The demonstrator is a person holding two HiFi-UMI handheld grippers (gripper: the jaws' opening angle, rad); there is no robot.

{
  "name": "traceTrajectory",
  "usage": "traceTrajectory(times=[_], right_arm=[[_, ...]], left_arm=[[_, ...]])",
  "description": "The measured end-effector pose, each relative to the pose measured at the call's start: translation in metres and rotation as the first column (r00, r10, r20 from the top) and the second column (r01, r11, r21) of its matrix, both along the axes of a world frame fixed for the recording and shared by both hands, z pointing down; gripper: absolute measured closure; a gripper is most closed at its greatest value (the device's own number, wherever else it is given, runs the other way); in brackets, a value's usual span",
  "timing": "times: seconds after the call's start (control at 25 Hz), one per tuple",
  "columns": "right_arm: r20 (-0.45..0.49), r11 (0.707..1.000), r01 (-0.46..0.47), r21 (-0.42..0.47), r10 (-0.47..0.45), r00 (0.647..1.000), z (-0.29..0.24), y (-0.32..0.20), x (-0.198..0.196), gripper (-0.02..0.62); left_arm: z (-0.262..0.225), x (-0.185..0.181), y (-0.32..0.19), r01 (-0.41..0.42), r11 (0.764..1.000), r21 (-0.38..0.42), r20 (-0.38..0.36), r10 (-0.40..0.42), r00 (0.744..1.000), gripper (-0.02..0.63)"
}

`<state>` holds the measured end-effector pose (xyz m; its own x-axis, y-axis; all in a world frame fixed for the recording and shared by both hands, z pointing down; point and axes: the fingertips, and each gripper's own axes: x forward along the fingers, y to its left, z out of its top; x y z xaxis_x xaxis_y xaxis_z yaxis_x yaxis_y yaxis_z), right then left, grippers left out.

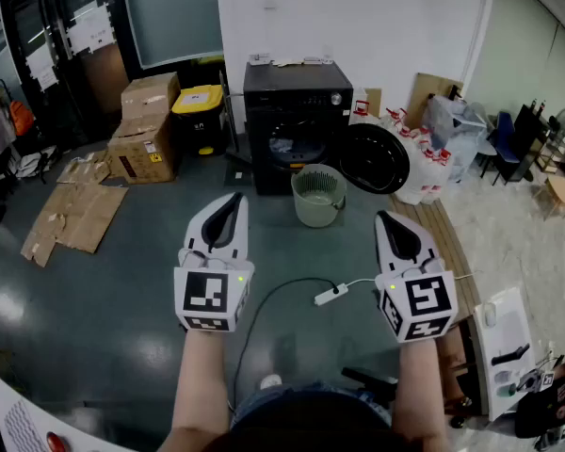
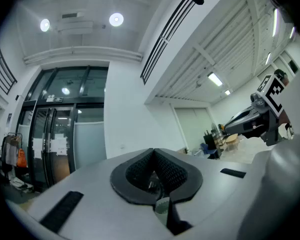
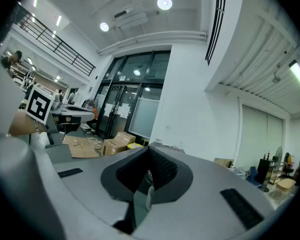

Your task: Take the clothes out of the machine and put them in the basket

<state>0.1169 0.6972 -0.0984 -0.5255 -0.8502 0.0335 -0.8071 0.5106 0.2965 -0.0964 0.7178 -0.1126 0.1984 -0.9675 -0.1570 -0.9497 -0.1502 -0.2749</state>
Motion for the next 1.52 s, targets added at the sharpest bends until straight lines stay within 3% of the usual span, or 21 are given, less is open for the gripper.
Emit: traceTrajectory(times=[0.32,0.52,0.56,0.6,0.64,0.68,0.8,1.16,1.52], right_arm=[[0.031,1.000,-0.006,0.000,0.006,0.999,-0.001,-0.005,0.015,0.594],[0.073,1.000,0.006,0.000,-0.006,0.997,-0.001,-0.002,0.033,0.588],[0.082,0.999,0.033,-0.018,-0.031,0.996,0.002,-0.001,0.035,0.449],[0.096,0.998,0.053,-0.030,-0.050,0.994,0.005,0.000,0.037,0.293],[0.111,0.998,0.058,-0.032,-0.054,0.992,0.007,0.000,0.041,0.201],[0.124,0.999,0.045,-0.027,-0.041,0.991,0.009,-0.002,0.047,0.128],[0.133,1.000,-0.024,-0.015,0.026,0.991,0.017,-0.005,0.063,0.021],[0.138,0.995,-0.086,-0.043,0.092,0.986,0.029,-0.034,0.070,0.020],[0.102,0.994,-0.104,-0.028,0.107,0.989,0.027,-0.122,0.022,0.021]], left_arm=[[0.006,0.010,-0.002,0.036,0.999,-0.006,-0.027,-0.036,0.999,0.609],[0.005,0.025,0.001,0.071,0.997,-0.012,-0.097,-0.072,0.993,0.591],[0.006,0.031,0.001,0.069,0.998,-0.014,-0.099,-0.070,0.993,0.525],[0.007,0.037,0.000,0.062,0.998,-0.012,-0.097,-0.063,0.993,0.379],[0.008,0.043,0.000,0.059,0.998,-0.006,-0.100,-0.060,0.993,0.194],[0.009,0.046,0.000,0.067,0.998,0.001,-0.109,-0.067,0.992,0.085],[0.015,0.051,0.004,0.105,0.994,-0.004,-0.118,-0.105,0.987,0.046],[0.019,0.037,-0.020,0.140,0.990,-0.027,-0.081,-0.142,0.987,0.041],[0.021,-0.028,-0.119,0.147,0.988,-0.039,-0.104,-0.150,0.983,0.035]])
